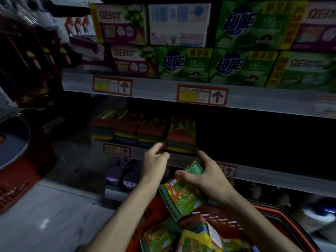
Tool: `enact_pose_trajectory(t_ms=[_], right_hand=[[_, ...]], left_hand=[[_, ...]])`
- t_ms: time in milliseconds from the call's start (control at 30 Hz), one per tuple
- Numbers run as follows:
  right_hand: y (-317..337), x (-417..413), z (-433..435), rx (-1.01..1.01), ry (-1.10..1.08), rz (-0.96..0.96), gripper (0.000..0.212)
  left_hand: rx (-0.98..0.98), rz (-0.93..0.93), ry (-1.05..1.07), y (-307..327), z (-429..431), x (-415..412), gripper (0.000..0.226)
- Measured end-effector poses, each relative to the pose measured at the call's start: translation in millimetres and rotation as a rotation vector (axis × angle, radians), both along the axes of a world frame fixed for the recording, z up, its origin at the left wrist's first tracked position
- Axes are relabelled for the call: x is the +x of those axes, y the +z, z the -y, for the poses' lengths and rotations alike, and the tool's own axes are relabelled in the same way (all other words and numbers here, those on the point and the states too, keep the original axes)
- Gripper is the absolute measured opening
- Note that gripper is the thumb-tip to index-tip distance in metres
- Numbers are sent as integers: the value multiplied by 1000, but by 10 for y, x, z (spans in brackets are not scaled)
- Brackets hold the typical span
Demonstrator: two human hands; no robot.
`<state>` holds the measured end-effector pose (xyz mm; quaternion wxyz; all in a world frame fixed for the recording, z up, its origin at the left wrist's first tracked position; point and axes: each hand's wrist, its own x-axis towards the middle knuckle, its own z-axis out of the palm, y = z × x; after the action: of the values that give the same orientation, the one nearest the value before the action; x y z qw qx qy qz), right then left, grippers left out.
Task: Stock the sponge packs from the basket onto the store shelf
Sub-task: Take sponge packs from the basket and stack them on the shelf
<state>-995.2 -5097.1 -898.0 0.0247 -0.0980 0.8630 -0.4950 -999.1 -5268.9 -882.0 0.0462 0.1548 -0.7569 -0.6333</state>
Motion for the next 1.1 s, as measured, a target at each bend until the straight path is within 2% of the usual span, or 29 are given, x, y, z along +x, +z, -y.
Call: enact_pose_trajectory(t_ms=[200, 667, 833, 967, 1100], right_hand=[[42, -10, 7, 73, 7, -62, 122], [119, 5, -20, 73, 15, -68, 118], [137, -29, -48, 85, 60, -41, 110], [138, -48, -79, 69, 38, -38, 117], [126, -53, -58, 50, 48, -32, 112]], left_hand=[[60, 0, 41, 31, 26, -4, 47], [87, -125, 89, 127, -68, 71, 35], [95, -143, 121, 110, -73, 84, 28], [88, -145, 139, 92, -71, 67, 29], [69, -144, 139, 89, -51, 61, 27]])
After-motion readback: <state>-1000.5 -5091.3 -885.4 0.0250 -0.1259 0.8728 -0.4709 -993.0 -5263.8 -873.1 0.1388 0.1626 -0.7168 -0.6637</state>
